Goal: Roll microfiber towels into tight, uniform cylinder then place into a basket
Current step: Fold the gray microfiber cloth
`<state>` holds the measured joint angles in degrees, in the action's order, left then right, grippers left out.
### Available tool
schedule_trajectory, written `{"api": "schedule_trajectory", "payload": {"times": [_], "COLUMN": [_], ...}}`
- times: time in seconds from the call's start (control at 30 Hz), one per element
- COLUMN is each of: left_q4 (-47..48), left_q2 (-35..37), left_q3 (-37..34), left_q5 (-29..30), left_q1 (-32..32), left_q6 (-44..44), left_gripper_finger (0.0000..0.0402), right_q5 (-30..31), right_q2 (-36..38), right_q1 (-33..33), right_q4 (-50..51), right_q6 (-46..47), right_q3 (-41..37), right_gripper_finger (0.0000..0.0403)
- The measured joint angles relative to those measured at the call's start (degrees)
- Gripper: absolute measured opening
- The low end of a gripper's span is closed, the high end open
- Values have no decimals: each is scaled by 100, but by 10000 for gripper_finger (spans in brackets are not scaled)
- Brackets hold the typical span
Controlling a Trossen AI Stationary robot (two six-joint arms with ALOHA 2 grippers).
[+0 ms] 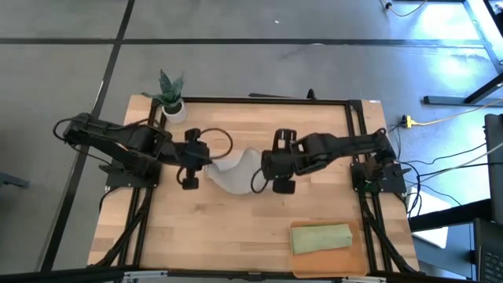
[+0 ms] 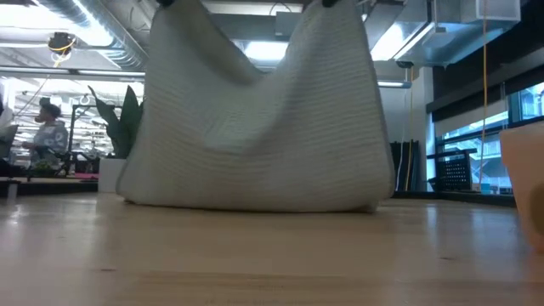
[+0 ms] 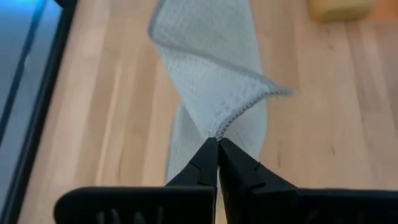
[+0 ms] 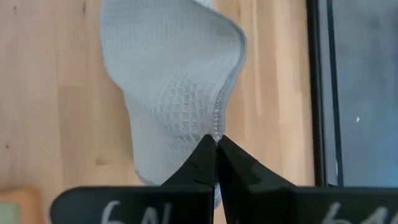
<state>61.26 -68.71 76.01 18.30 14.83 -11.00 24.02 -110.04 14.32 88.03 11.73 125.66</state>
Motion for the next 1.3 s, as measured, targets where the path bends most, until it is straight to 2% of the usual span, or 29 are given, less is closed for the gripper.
{"api": "schedule_trajectory", "payload": {"times": [0.07,0.2,0.33,0.4,0.63,0.9,1.1,1.3], "left_q4": [-67,-181,-207,-350,-967,-974,-954,-962], "left_q2": [0,30,39,42,127,144,138,70], "left_q3": [0,0,0,0,74,1070,1503,1422], "left_q5": [156,1038,1899,2150,2214,2276,2152,1999], "left_q1": [106,137,-67,-220,-792,-1610,-2202,-2793], "left_q6": [-85,-105,-201,-229,353,1037,1635,1820], "left_gripper_finger": [0,0,0,0,0,0,0,0], "right_q5": [63,676,1361,1529,1808,2014,2008,1875], "right_q2": [0,13,32,33,76,361,484,575], "right_q1": [66,73,-150,-307,-856,-1535,-2033,-2547], "right_q4": [17,4,8,9,-4,-107,-705,-1536], "right_q6": [98,270,261,242,-289,-1073,-2013,-2699], "right_q3": [-45,-48,-48,-48,-48,428,829,885], "right_gripper_finger": [7,7,7,7,7,7,7,7]}}
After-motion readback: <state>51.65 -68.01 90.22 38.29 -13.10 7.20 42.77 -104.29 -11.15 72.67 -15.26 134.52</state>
